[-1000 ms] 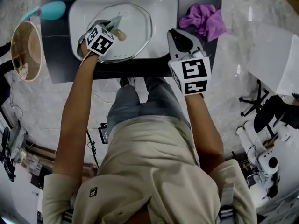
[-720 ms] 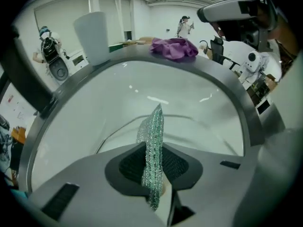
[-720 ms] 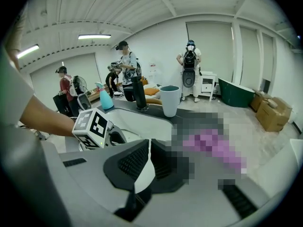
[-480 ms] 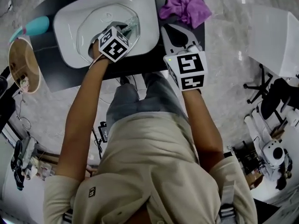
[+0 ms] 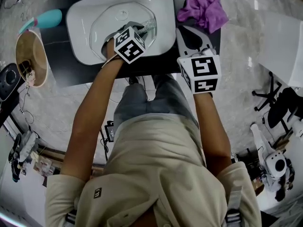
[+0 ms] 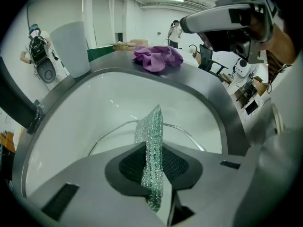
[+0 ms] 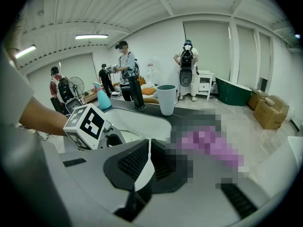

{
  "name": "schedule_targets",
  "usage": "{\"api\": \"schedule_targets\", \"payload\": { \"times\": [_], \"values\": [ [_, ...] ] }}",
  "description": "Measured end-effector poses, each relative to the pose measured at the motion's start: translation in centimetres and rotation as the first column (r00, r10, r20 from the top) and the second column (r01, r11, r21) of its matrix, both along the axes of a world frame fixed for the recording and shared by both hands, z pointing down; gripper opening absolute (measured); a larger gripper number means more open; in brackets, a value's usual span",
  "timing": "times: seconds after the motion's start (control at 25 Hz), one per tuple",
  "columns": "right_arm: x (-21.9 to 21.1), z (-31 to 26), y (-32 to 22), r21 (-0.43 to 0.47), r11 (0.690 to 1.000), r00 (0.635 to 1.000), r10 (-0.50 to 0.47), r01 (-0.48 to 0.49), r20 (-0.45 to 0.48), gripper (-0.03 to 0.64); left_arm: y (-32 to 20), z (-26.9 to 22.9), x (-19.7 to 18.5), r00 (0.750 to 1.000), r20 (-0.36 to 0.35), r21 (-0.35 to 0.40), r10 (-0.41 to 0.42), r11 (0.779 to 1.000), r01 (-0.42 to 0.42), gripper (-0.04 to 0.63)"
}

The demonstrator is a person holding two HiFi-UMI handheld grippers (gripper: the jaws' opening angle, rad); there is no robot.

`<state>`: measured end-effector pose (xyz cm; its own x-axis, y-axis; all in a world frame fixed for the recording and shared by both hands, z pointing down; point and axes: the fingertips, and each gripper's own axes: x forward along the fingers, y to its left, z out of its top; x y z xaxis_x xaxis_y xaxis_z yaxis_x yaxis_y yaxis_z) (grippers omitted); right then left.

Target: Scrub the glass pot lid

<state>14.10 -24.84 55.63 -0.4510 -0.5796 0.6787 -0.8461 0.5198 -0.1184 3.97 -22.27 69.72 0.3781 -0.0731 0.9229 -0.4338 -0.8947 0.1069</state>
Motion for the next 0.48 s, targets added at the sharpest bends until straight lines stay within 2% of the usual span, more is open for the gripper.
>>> {"api": "schedule_targets", "payload": {
  "times": [0.32,0.4,0.48],
  "values": [
    [-3.3,0.6,-0.2,-0.01,0.998,0.998,-0.058,0.058,0.003,0.028,1.3,-0.3,-2.9,1.0,-0.001,0.0,0.006,1.0,-0.006,0.084],
    [-4.0,0.6,-0.4,-0.006,0.998,0.998,-0.069,0.069,0.003,0.028,1.6,-0.3,-4.7,1.0,0.019,0.007,0.011,1.0,-0.011,0.083],
    [-4.7,0.7,-0.6,-0.005,0.997,0.997,-0.08,0.08,0.002,0.028,1.8,-0.2,-7.2,0.998,0.068,0.022,0.02,1.0,-0.021,0.083]
  ]
}}
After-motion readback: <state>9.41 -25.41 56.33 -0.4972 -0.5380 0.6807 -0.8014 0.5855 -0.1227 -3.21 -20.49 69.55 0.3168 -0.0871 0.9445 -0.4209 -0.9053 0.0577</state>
